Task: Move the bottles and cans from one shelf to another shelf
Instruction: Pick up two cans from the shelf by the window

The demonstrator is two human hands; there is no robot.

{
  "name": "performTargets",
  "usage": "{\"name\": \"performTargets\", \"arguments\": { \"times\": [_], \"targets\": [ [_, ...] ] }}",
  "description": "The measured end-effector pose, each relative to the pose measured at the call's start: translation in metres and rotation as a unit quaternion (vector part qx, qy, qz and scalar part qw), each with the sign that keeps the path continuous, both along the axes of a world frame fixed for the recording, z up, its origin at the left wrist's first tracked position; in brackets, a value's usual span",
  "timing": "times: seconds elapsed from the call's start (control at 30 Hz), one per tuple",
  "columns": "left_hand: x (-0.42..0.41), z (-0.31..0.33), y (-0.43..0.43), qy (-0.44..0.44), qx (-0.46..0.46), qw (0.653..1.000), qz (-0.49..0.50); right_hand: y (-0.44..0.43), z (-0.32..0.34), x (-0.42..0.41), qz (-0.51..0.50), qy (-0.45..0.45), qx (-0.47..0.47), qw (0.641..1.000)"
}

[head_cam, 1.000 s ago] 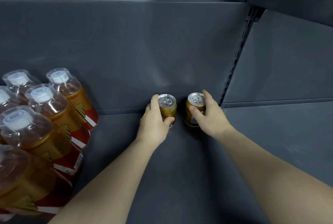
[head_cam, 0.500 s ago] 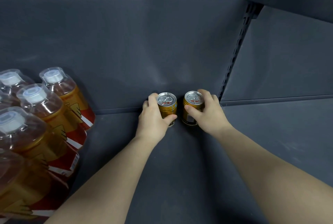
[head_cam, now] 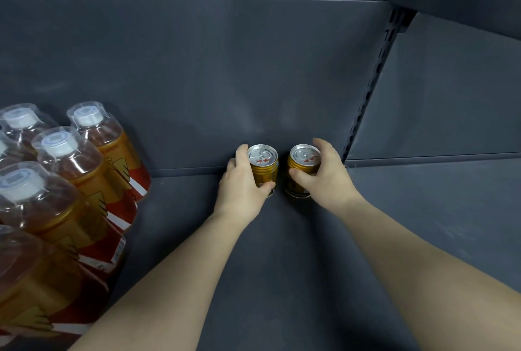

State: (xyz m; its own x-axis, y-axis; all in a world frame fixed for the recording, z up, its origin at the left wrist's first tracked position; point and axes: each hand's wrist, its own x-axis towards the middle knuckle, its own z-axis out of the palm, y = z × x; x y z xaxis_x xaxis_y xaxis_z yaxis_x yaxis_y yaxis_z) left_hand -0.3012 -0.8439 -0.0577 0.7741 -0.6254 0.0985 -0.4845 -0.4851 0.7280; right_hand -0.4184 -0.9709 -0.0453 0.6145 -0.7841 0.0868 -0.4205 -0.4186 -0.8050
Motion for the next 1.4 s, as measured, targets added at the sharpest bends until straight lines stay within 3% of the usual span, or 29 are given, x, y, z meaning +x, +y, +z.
{"name": "performTargets", "arguments": {
  "times": [0.1,0.33,0.53,0.7,1.0,1.17,1.4],
  "targets": [
    [-0.003,0.0,-0.002,-0.022,0.014,0.999,0.019,0.003,-0.003,-0.001,0.005,-0.031,0.037,0.999],
    [0.004,-0.007,0.002,0.046,-0.034,0.998,-0.031,0.001,-0.006,-0.002,0.001,-0.007,-0.023,1.0],
    [0.0,-0.005,-0.002,-0.003,-0.021,1.0,0.015,-0.001,-0.015,-0.009,0.007,-0.054,0.036,0.998],
    [0.002,-0.007,-0.001,0.05,-0.042,0.997,-0.038,0.0,-0.015,-0.004,-0.033,-0.008,-0.026,0.999],
    [-0.006,-0.006,-0.008,0.009,-0.026,1.0,0.013,-0.005,-0.02,-0.006,-0.01,-0.056,0.079,0.995],
    [-0.005,-0.008,-0.007,0.014,-0.031,0.999,0.007,-0.001,-0.024,0.0,-0.069,-0.022,0.006,0.997],
    [-0.002,-0.006,-0.021,0.017,-0.015,0.999,0.024,-0.008,-0.018,0.005,-0.057,0.013,-0.01,0.998]
  ]
}}
